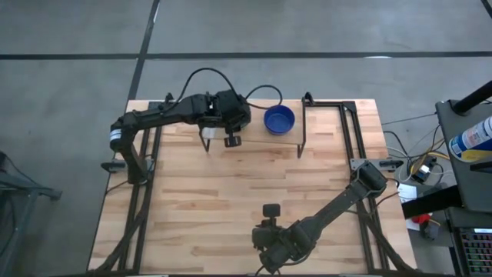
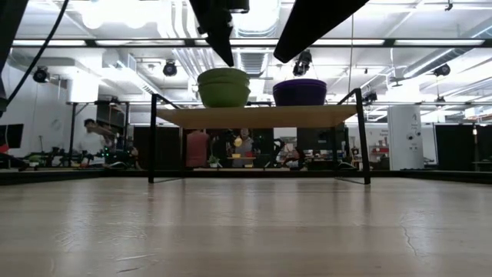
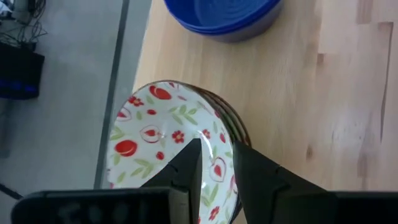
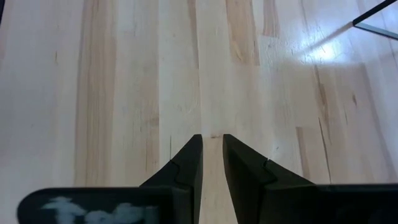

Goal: Pick & Place Mini bowls
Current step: Stack the red patterned bowl on the red patterned bowl on the shelf, then return to home position

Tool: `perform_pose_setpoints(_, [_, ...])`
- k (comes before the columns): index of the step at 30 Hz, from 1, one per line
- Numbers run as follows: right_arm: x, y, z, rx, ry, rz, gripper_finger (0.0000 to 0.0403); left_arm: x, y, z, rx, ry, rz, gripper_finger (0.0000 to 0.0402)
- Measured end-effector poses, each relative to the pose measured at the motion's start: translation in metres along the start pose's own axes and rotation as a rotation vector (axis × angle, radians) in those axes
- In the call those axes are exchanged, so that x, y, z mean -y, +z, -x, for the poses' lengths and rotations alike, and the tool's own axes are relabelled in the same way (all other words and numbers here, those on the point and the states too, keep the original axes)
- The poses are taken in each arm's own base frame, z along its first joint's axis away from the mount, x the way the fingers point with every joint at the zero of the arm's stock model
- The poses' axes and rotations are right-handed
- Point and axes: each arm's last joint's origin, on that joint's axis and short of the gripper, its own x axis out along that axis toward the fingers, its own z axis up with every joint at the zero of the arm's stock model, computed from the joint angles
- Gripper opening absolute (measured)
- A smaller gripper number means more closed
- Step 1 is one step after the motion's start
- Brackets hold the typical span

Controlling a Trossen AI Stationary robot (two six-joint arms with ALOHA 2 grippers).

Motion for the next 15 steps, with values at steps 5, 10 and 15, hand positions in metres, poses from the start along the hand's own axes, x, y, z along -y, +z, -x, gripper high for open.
perform_pose_setpoints(5, [0.0000, 0.0000, 0.0000, 0.000, 0.000, -0.001, 0.0059, 0.0017, -0.0018, -0.0032, -0.013, -0.003, -0.010, 0.0087])
perform_pose_setpoints(10, [0.0000, 0.0000, 0.0000, 0.000, 0.000, -0.001, 0.0059, 0.0004, -0.0021, -0.0026, -0.023, 0.042, -0.025, 0.0087])
perform_pose_setpoints(15, [0.0000, 0.0000, 0.0000, 0.000, 0.000, 0.001, 0.0059, -0.0017, -0.0004, 0.0021, -0.017, 0.072, -0.026, 0.0087])
